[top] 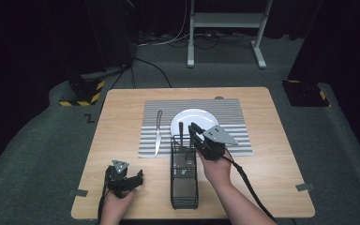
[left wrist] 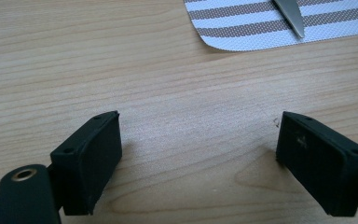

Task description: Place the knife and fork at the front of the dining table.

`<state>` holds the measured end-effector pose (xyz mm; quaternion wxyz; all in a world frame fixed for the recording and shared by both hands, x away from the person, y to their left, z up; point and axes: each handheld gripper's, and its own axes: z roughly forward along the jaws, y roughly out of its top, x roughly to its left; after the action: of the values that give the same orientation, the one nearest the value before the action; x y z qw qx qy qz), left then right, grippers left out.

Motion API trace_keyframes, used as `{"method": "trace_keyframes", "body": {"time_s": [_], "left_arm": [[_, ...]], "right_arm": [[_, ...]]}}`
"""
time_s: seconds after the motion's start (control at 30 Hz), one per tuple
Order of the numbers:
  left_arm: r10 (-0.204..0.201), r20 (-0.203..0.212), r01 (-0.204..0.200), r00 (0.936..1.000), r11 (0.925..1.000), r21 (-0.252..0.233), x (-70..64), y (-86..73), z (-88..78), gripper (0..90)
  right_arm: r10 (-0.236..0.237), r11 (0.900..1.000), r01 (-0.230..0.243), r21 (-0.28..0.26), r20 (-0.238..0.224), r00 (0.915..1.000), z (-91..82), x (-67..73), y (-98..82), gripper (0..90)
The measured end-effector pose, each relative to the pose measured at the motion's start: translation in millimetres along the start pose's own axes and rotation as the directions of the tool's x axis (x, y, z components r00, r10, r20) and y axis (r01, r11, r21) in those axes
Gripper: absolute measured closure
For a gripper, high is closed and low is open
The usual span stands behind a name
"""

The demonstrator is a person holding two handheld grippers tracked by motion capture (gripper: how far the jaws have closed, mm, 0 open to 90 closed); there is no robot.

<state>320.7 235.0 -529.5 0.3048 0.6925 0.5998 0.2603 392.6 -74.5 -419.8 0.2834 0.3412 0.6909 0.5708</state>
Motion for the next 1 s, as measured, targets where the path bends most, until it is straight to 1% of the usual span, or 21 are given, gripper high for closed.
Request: {"method": "trace_keyframes", "body": {"time_s": [0.07,0.1,0.13,0.17,0.27,0.33,0.43,0.5,0.53,0.6,0.7,0.77,0.87,0.97,1.0], "left_arm": [[0.0,0.004,0.0,1.0,1.0,0.001,0.4,0.0,-0.1,14.2],[0.0,0.004,0.0,1.0,1.0,0.001,0.4,0.0,-0.1,14.2],[0.0,0.004,0.0,1.0,1.0,0.001,0.4,0.0,-0.1,14.2],[0.0,0.004,0.0,1.0,1.0,0.001,0.3,0.0,-0.1,14.2],[-0.002,0.003,0.002,1.0,1.0,0.0,0.1,-0.2,-0.2,14.3],[-0.001,0.003,0.001,1.0,1.0,0.0,0.0,-0.3,-0.3,14.4],[-0.001,0.003,0.001,1.0,1.0,0.0,0.0,-0.3,-0.3,14.4],[-0.001,0.003,0.001,1.0,1.0,0.0,0.0,-0.3,-0.3,14.4],[-0.001,0.003,0.001,1.0,1.0,0.0,0.0,-0.3,-0.3,14.4],[-0.001,0.004,0.001,1.0,1.0,0.0,0.1,-0.3,-0.3,14.3],[-0.001,0.004,0.001,1.0,1.0,0.0,0.1,-0.3,-0.3,14.3],[-0.001,0.004,0.001,1.0,1.0,0.0,0.1,-0.3,-0.3,14.3],[-0.001,0.004,0.001,1.0,1.0,0.0,0.1,-0.3,-0.3,14.3],[-0.001,0.004,0.001,1.0,1.0,0.0,0.1,-0.3,-0.3,14.3],[-0.001,0.004,0.001,1.0,1.0,0.0,0.2,-0.3,-0.3,14.3]], "right_arm": [[-0.012,1.0,0.012,-0.003,-0.001,0.9999,-0.1,1.5,-0.4,79.8],[-0.011,1.0,0.011,-0.008,-0.011,0.9999,-0.3,2.0,-0.7,81.1],[-0.007,1.0,0.007,-0.015,-0.024,0.9997,-0.7,2.1,-0.9,84.8],[-0.008,1.0,0.008,-0.018,-0.025,0.9996,-1.3,2.7,-1.1,85.5],[-0.008,1.0,0.007,-0.024,-0.047,0.9989,-3.6,4.2,-0.7,86.6],[0.0,0.999,-0.003,-0.033,-0.063,0.998,-6.6,5.3,0.4,87.7],[-0.011,0.999,0.008,-0.047,-0.066,0.9978,-10.5,6.7,2.5,87.9],[-0.01,0.999,0.006,-0.053,-0.068,0.9976,-13.2,6.3,4.4,88.0],[-0.003,0.998,-0.001,-0.059,-0.071,0.9975,-15.4,6.1,5.7,88.0],[-0.008,0.997,0.002,-0.074,-0.073,0.9973,-18.1,5.8,7.6,88.0],[0.002,0.995,-0.01,-0.102,-0.08,0.9968,-23.5,5.8,11.5,88.0],[-0.006,0.993,-0.003,-0.121,-0.08,0.9968,-26.6,6.7,15.1,88.0],[-0.006,0.99,-0.006,-0.142,-0.086,0.9963,-30.7,8.3,21.5,88.1],[-0.013,0.985,-0.002,-0.174,-0.088,0.996,-36.2,9.4,28.7,88.1],[-0.022,0.981,0.006,-0.192,-0.084,0.9962,-38.7,9.7,31.5,88.1]]}}
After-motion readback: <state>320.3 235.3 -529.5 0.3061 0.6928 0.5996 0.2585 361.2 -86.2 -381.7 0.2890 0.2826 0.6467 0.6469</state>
